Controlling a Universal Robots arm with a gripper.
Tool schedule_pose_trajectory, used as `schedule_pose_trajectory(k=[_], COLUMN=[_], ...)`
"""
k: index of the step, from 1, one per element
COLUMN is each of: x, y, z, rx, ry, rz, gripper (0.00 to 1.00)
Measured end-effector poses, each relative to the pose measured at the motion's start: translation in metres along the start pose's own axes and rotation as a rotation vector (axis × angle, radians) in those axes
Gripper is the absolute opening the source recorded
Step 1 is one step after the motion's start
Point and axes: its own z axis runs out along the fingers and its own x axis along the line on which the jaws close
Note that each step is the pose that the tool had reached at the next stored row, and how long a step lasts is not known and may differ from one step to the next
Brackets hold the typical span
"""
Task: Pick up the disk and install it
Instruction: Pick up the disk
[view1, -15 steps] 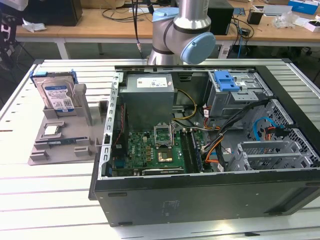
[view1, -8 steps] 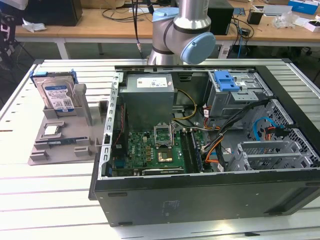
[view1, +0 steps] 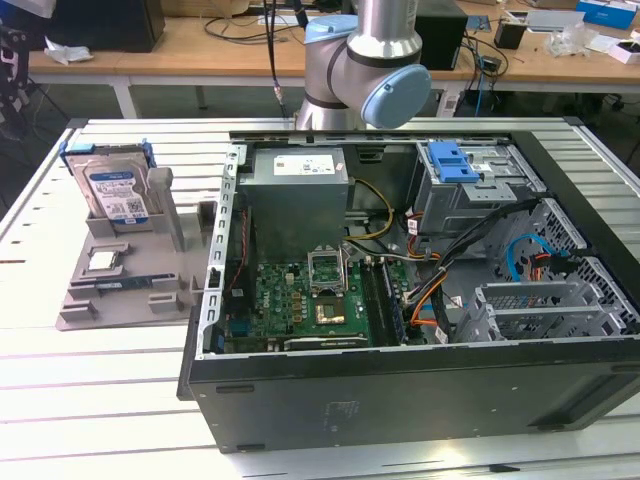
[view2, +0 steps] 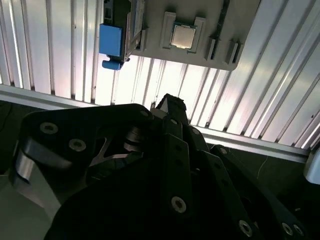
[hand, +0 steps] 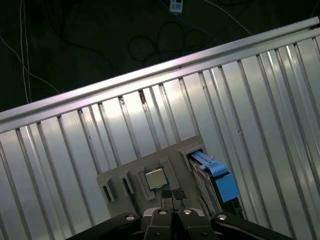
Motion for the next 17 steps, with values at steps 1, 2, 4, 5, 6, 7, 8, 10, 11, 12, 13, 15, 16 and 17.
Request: schedule_pose_trajectory(k=[1,2,4,5,6,7,8,10,11,12,13,15,16,17], x=[0.0000,0.0000,0.0000,0.0000,0.0000,0.0000,0.0000,0.0000,0.0000,0.0000,0.0000,0.0000,0.0000,0.0000], y=[0.0000,0.0000,0.0000,0.0000,0.0000,0.0000,0.0000,0.0000,0.0000,0.0000,0.0000,0.0000,0.0000,0.0000], z=[0.0000,0.0000,0.0000,0.0000,0.0000,0.0000,0.0000,0.0000,0.0000,0.0000,0.0000,0.0000,0.0000,0.0000], rx=[-0.0003,-0.0005,-0.0009,-0.0010,-0.0012,-0.0014,-0.0017,-0.0020,-0.0021,-0.0023,-0.0026,-0.0030,-0.0033,-0.0037], ry=[0.0002,0.0004,0.0007,0.0008,0.0010,0.0011,0.0014,0.0017,0.0019,0.0020,0.0023,0.0026,0.0030,0.0032], rz=[-0.010,-0.018,-0.033,-0.038,-0.044,-0.053,-0.064,-0.078,-0.085,-0.091,-0.103,-0.118,-0.133,-0.147], gripper=[0.10,0.10,0.10,0.10,0.10,0.10,0.10,0.10,0.10,0.10,0.10,0.10,0.10,0.10])
